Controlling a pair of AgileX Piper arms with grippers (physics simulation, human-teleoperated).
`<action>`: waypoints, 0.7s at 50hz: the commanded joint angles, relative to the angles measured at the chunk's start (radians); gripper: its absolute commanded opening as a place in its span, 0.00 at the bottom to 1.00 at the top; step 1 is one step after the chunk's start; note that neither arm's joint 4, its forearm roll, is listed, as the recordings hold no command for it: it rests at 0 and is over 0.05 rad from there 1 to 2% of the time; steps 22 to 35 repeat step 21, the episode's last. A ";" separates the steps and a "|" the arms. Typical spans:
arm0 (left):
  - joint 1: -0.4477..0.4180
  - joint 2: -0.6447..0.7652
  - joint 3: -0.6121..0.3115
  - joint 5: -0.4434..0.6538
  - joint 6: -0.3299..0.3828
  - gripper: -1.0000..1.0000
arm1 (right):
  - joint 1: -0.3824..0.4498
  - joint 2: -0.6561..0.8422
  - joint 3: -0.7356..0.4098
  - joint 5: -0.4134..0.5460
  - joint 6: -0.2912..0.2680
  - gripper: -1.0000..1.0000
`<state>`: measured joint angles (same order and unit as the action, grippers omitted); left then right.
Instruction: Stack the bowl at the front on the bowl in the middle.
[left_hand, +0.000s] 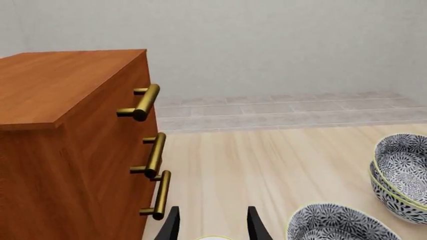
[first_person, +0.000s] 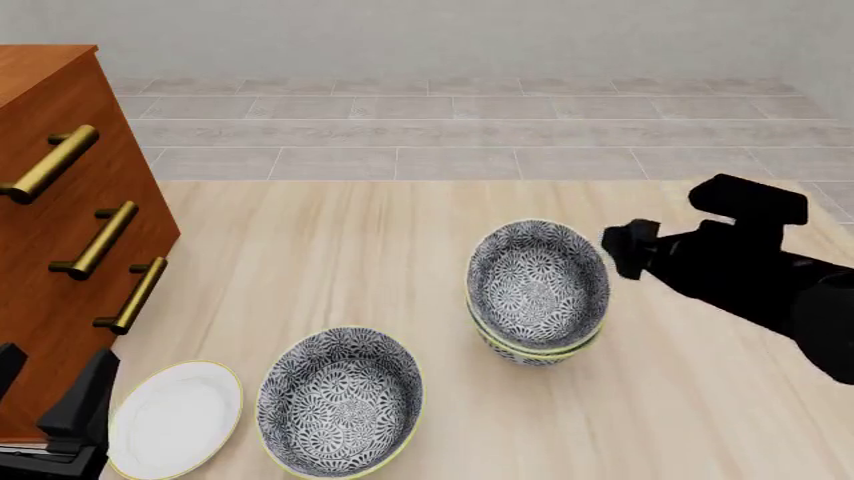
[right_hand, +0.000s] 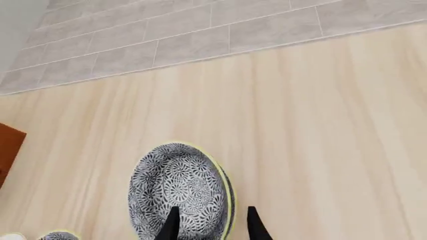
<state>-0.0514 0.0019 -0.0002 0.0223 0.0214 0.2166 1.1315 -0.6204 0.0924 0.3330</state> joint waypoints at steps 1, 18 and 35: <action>-0.001 0.000 0.000 0.000 0.000 1.00 | -0.021 -0.171 -0.004 0.077 -0.071 1.00; -0.011 0.005 -0.001 0.003 -0.001 1.00 | -0.100 -0.522 0.062 0.138 -0.283 1.00; -0.012 0.003 -0.001 0.006 -0.002 1.00 | -0.119 -0.570 0.069 0.147 -0.310 1.00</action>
